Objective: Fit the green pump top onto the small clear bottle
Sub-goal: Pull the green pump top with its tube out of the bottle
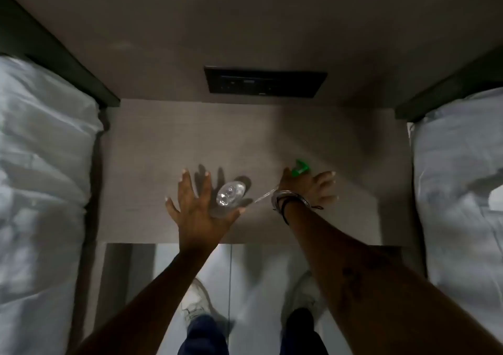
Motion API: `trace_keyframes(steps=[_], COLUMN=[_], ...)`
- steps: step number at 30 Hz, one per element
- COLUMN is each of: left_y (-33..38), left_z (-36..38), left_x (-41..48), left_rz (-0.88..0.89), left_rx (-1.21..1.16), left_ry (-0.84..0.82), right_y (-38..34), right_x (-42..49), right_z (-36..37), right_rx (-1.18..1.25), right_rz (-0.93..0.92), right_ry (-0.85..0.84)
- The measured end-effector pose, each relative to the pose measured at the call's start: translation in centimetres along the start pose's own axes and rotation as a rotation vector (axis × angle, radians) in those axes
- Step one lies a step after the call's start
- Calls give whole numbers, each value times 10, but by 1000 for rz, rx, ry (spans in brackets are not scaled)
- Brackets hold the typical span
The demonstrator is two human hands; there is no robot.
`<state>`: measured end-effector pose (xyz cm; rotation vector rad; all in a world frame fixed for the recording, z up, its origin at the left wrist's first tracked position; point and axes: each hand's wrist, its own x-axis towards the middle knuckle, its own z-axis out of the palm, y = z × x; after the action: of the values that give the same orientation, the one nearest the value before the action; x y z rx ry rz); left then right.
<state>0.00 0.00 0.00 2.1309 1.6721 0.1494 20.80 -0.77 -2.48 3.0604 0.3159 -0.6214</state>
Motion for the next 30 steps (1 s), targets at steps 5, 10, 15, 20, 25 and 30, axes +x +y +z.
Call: trace_keyframes(steps=[5, 10, 15, 20, 25, 30], left_y=[-2, -1, 5, 10, 13, 16], left_z=[2, -1, -4, -6, -4, 7], left_x=[-1, 3, 3, 6, 11, 7], left_rz=[-6, 5, 19, -1, -9, 35], left_rx=[-72, -116, -251, -335, -341, -346], left_ry=[17, 56, 71, 44, -6, -21], right_y=[-8, -20, -28, -29, -14, -23], right_x=[8, 10, 5, -7, -37, -74], right_z=[-3, -7, -22, -88, -119, -111], right_rx=[-71, -24, 110, 522, 781, 1124], right_rz=[70, 43, -64, -196, -455, -544], right_ry=[-6, -15, -61, -171, -108, -32])
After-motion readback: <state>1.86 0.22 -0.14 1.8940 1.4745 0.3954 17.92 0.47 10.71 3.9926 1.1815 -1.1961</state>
